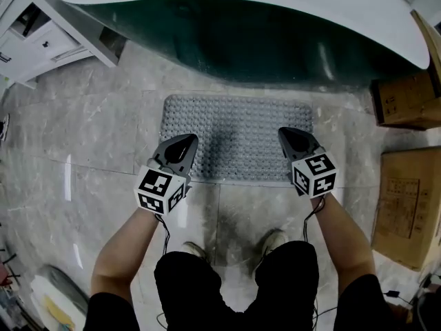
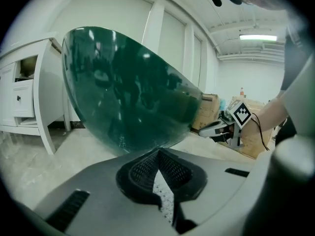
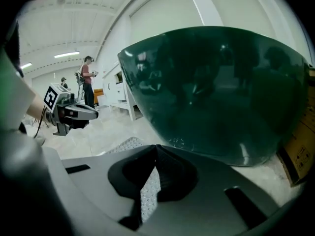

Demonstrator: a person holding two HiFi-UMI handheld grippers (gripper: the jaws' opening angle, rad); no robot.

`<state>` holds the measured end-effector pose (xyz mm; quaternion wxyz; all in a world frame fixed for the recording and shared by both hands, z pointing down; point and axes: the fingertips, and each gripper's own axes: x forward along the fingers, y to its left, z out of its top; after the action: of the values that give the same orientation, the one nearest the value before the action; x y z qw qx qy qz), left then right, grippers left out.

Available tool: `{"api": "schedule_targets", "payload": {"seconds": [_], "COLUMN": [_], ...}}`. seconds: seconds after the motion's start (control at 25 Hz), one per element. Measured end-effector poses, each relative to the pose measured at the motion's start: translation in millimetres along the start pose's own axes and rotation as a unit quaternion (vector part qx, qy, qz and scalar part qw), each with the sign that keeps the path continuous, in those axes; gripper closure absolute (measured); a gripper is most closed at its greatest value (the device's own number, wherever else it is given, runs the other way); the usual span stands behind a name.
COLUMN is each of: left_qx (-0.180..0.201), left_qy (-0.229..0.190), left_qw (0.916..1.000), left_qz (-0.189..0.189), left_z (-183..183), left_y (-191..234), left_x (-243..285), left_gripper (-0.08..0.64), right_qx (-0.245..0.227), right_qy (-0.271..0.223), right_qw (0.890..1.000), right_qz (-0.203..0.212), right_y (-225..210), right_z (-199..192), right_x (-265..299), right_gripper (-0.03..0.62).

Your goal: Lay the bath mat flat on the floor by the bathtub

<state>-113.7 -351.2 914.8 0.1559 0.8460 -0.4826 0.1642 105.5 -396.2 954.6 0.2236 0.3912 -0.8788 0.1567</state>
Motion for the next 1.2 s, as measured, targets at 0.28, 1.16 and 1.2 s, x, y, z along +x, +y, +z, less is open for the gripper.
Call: {"api": "schedule_targets", "payload": {"seconds": [0.28, 1.16, 1.2], "left_qx": [-0.014, -0.061, -0.063], "left_qy": [0.037, -0.033, -0.04], "left_qw": [0.9992, 0.9971, 0.9967], "left_qz": [-0.012, -0.033, -0.034], "left_z": [76, 418, 430], "left_y": [-36, -141, -144], "left_x": [-74, -302, -313], "left_gripper": [0.545, 0.545, 0.545], "right_qx": [0.04, 0.04, 0.039], "right_qy": [0.033, -0.037, -0.045], "right_qw": [0.999, 0.998, 0.998], "right_qz": [0.009, 0.024, 0.023], "right_y": [38, 174, 180], "right_z": [75, 409, 423], "right_x": [-80, -310, -320], "right_gripper": [0.575, 0.575, 0.575]}}
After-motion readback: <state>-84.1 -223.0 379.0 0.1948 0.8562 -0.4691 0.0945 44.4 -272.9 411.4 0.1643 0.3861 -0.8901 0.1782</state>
